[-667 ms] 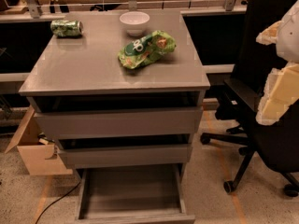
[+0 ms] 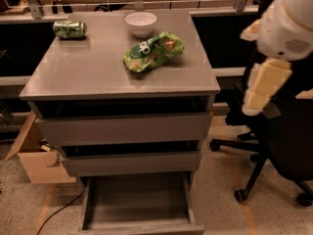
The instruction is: Place green rice chip bag into bottom drawer
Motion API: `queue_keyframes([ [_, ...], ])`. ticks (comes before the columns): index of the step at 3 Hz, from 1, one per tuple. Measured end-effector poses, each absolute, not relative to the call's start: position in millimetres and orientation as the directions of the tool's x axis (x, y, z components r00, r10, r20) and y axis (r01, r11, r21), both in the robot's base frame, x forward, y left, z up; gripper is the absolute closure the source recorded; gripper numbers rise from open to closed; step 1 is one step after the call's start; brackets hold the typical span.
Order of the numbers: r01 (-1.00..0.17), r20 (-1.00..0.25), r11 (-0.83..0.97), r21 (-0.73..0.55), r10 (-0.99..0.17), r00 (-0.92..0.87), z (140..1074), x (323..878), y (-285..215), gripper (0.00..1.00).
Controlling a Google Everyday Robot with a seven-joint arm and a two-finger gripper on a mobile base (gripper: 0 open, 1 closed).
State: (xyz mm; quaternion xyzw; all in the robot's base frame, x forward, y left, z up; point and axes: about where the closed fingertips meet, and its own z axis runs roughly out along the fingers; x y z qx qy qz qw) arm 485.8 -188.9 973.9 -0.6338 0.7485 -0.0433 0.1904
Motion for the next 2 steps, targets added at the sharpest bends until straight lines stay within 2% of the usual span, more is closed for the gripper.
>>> queue_keyframes([
  [2,-0.924,-0.242,0.013,-0.383,-0.966,0.087,978.6,570.4,-122.6,0.00],
])
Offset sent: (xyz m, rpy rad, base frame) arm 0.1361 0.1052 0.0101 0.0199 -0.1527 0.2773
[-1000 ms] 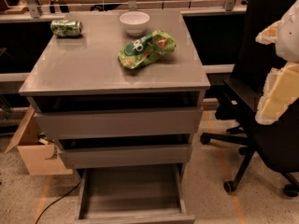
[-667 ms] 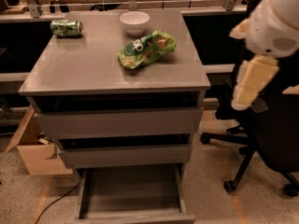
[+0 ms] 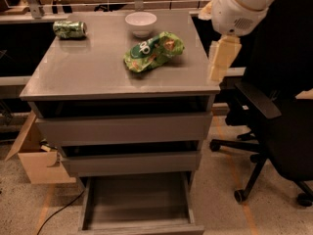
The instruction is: Place green rice chip bag into bottom drawer
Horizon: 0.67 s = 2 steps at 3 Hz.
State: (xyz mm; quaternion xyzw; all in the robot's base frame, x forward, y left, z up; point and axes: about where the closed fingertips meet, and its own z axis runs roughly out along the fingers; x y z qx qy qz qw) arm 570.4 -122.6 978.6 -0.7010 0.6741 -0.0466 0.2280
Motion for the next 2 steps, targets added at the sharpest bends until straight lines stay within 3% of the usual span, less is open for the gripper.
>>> queue_keyframes([
  [1,-0.905,-0.289,0.018,-0.425,-0.950,0.117,986.3,614.1,-92.8,0.00],
  [2,-0.905,-0.289,0.018,-0.425,-0.950,0.117,986.3,614.1,-92.7,0.00],
])
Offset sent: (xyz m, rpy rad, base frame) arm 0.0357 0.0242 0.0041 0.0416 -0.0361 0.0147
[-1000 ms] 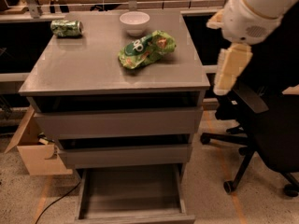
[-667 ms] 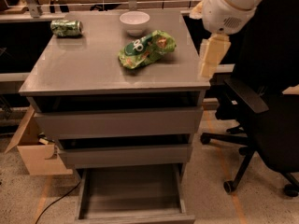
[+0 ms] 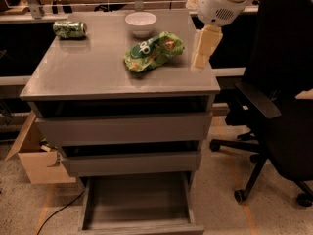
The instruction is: Place green rice chip bag into bottom drawer
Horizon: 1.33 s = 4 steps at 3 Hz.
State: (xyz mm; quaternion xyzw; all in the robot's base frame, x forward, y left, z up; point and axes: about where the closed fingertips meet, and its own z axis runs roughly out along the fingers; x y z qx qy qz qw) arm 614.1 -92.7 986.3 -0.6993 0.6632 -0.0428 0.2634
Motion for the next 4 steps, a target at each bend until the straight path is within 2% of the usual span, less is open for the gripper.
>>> queue_keyframes([
  [1,-0.898,-0.304,-0.031,-0.438,-0.935,0.181,974.8,644.3,-66.8,0.00],
  [3,-0.862,-0.206,-0.208,-0.462,-0.920,0.333,944.7,715.0,-5.2,0.00],
  [4,-0.858,-0.146,-0.244,-0.452,-0.929,0.341,926.1,745.8,3.5,0.00],
])
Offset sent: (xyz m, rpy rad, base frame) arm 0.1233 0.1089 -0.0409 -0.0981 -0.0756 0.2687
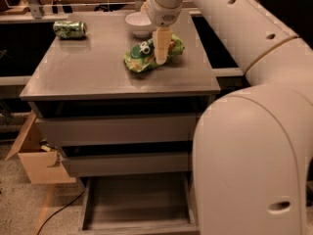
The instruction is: Place green rice chip bag into bottom drawer
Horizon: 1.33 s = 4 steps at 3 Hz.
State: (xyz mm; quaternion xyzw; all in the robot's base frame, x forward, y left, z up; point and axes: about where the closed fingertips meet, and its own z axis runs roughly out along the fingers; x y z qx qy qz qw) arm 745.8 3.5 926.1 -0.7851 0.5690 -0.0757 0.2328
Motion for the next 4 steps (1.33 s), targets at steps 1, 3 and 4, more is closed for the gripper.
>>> queue_keyframes([
  [1,-0.871,-0.124,-0.234,-0.433,-0.941,0.315,912.9,757.7,-1.9,0.00],
  [3,-0.890,-0.114,-0.253,-0.379,-0.942,0.317,884.3,771.6,3.2,0.42],
  [4,-0.892,-0.112,-0.263,-0.368,-0.940,0.323,879.2,774.7,4.5,0.65],
])
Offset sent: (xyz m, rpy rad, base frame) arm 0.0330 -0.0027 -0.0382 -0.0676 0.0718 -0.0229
